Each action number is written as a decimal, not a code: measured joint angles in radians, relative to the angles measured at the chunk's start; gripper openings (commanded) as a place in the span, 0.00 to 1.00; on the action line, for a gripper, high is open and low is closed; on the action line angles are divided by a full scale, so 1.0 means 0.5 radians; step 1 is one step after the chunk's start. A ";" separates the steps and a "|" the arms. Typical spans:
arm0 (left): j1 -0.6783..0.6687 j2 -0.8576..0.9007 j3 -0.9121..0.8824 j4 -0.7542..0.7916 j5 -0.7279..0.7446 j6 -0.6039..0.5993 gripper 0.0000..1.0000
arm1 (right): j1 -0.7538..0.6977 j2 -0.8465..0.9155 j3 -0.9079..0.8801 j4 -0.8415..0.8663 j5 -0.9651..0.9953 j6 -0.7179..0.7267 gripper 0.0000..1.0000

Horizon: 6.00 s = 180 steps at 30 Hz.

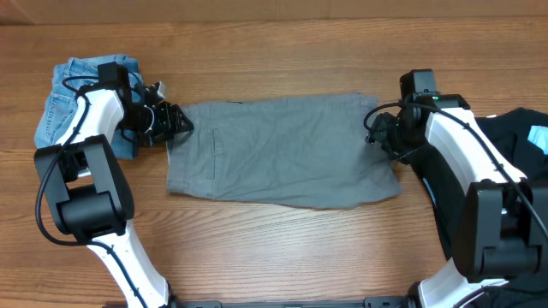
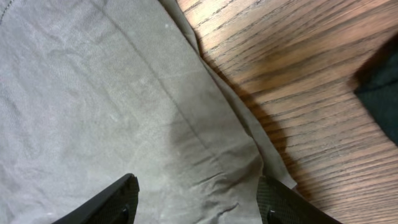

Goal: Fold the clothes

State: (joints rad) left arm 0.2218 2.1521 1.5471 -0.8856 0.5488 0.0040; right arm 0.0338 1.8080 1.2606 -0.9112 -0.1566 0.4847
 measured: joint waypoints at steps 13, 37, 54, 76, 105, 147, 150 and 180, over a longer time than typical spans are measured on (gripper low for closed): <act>0.001 0.013 0.000 -0.044 0.127 0.035 0.04 | -0.027 0.000 0.000 -0.008 -0.046 -0.028 0.64; 0.119 -0.073 -0.016 -0.646 -0.563 0.050 0.51 | -0.027 0.000 0.000 0.014 -0.045 -0.029 0.76; 0.063 -0.389 0.346 -0.925 -0.489 0.158 0.23 | -0.027 0.002 -0.027 -0.418 0.006 -0.096 0.72; -0.373 -0.416 -0.462 -0.332 -0.623 0.269 0.17 | -0.504 -0.069 -0.457 -0.291 0.112 0.245 0.44; -1.105 -0.533 -0.781 -0.227 -0.538 0.239 0.07 | 0.325 0.025 -0.443 -0.198 -0.385 -0.180 0.19; -1.108 -0.175 -0.372 0.043 -0.323 0.199 0.04 | 0.512 0.224 -0.294 0.833 -0.665 0.201 0.25; -1.059 -0.166 -0.359 -0.035 -0.361 0.199 0.04 | 0.375 0.264 -0.295 0.774 -0.668 0.232 0.25; -0.219 -0.695 0.040 -0.811 -0.364 0.222 0.80 | -0.040 -0.509 -0.300 -0.163 -0.772 -0.417 0.32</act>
State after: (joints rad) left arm 0.1123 1.8046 1.5669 -1.2911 0.3668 0.1150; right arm 0.0135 1.5536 1.1107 -0.9928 -0.5426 0.2764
